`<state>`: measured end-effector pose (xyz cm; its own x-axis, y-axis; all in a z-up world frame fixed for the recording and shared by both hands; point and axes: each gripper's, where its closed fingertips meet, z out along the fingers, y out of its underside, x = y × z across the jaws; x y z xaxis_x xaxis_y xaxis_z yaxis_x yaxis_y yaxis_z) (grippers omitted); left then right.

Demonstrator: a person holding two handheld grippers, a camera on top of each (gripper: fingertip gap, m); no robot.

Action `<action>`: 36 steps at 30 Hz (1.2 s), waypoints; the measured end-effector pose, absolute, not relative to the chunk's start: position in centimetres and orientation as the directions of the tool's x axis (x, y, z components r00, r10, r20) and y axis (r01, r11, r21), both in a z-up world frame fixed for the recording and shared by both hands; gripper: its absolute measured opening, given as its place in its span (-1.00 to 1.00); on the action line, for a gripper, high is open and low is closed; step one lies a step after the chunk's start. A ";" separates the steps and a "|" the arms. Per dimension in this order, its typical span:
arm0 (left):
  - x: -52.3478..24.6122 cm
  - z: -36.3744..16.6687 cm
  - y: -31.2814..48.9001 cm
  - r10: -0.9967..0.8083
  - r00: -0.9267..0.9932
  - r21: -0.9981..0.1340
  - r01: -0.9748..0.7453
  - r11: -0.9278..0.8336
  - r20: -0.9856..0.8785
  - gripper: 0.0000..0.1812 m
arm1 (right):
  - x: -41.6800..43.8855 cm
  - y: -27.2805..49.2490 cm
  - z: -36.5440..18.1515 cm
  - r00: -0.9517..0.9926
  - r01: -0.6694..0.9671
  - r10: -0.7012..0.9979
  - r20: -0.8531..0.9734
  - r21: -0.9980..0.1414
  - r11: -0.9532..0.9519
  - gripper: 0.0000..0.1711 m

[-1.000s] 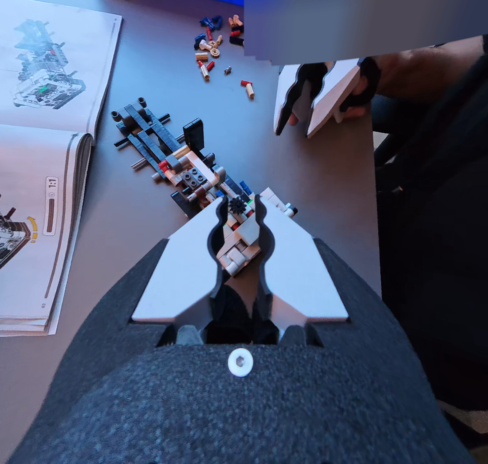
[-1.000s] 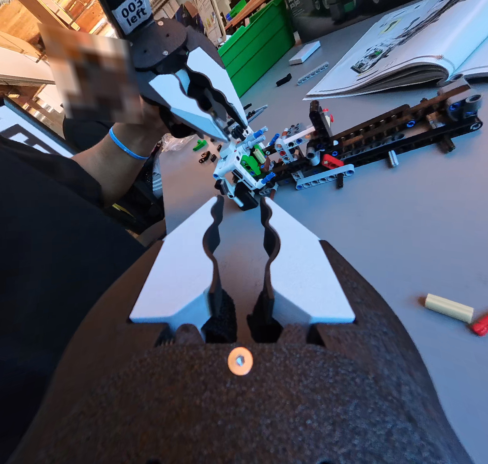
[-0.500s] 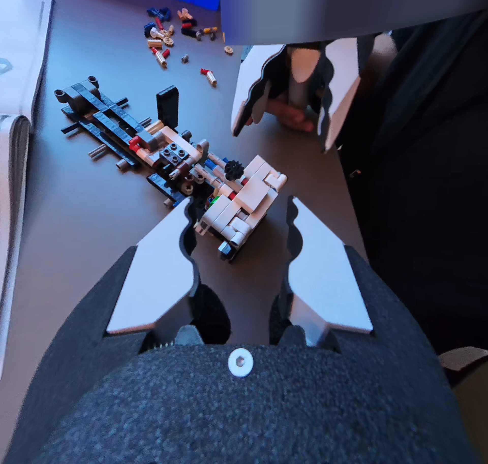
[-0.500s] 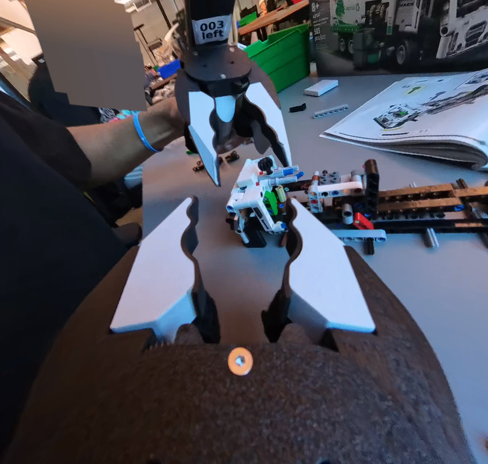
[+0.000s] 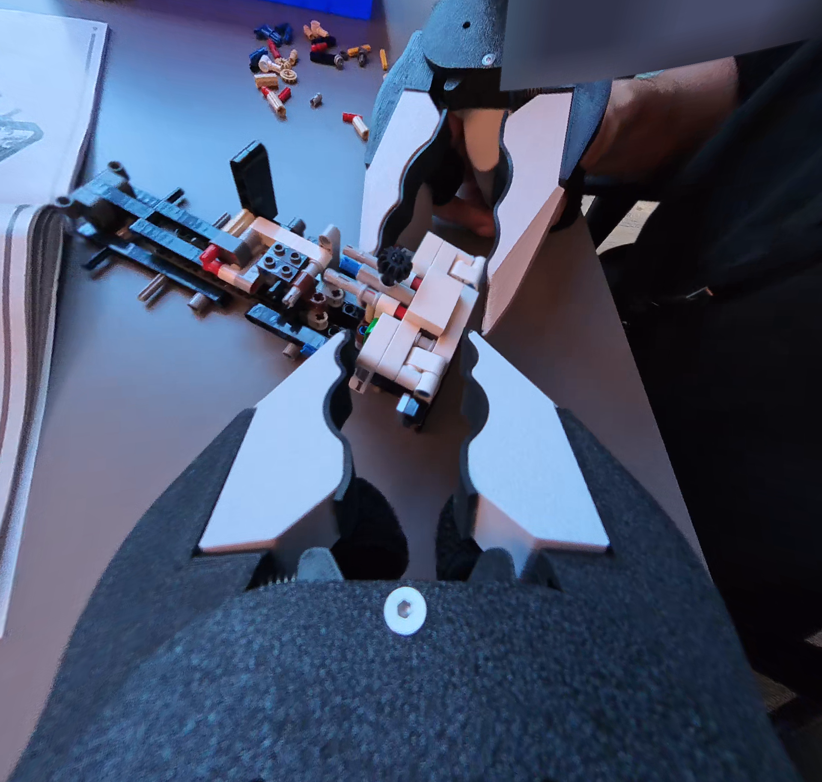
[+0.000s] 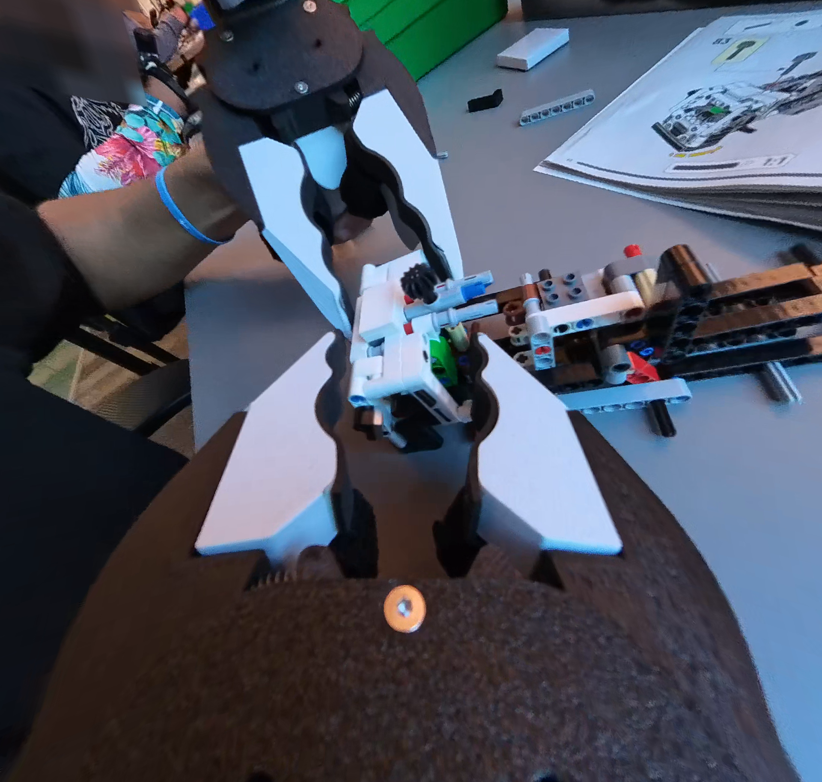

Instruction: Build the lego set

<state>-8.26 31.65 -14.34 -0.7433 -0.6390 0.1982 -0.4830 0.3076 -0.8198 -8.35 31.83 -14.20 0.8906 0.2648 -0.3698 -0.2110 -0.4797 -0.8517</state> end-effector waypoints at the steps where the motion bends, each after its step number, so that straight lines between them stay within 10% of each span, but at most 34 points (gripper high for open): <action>1: -8.4 -14.4 31.6 -0.636 -0.746 -0.822 -0.479 0.309 0.196 -0.50 | -8.5 31.8 -14.2 0.896 -0.194 0.269 -0.353 -0.857 -0.478 -0.39; 36: -6.5 -11.0 30.6 -0.667 -0.729 -0.832 -0.459 0.312 0.153 -0.70 | -8.1 31.7 -13.9 0.882 -0.166 0.324 -0.342 -0.869 -0.465 -0.34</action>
